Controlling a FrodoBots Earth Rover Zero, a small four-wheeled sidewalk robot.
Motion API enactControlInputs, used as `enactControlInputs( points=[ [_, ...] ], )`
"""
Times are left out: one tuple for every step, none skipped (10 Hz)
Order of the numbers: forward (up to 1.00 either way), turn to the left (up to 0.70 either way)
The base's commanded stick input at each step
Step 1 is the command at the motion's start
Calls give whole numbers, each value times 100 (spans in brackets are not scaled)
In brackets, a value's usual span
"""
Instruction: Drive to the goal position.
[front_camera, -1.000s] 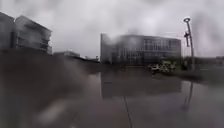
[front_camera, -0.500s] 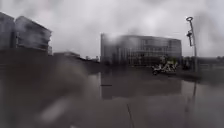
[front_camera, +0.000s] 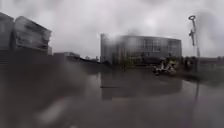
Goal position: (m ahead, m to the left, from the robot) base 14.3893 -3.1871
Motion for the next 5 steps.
enactControlInputs(
  points=[
    [70, 0],
    [70, 0],
    [70, 0],
    [70, 0],
    [70, 0]
  ],
)
